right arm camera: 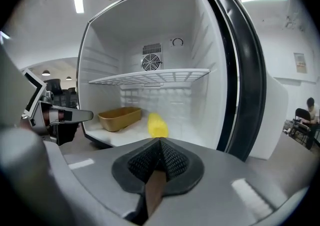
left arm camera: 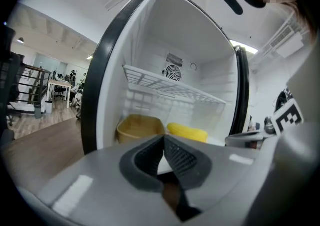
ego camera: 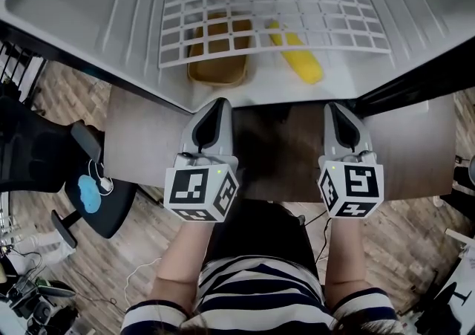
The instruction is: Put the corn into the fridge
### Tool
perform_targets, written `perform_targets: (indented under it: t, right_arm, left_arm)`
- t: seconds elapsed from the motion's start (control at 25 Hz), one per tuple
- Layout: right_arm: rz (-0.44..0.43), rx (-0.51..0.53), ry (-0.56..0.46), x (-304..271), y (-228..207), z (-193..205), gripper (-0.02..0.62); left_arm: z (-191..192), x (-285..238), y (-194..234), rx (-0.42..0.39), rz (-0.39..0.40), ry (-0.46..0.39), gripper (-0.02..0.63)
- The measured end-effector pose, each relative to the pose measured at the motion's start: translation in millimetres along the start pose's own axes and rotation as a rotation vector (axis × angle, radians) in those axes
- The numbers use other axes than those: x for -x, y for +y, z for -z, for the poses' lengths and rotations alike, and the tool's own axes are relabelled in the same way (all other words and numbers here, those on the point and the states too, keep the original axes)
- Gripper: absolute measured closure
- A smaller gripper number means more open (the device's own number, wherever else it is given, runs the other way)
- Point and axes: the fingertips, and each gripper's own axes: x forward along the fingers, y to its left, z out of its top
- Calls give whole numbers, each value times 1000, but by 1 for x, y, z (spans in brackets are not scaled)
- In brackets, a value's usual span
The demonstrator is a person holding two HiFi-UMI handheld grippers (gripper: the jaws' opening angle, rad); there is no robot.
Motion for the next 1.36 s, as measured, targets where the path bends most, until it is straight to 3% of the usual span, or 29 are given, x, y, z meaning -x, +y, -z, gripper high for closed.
perform_targets:
  t: [1.36]
  right_arm:
    - [-27,-34,53,20,9,30,604]
  left_arm:
    - [28,29,15,-13,-36,47,606]
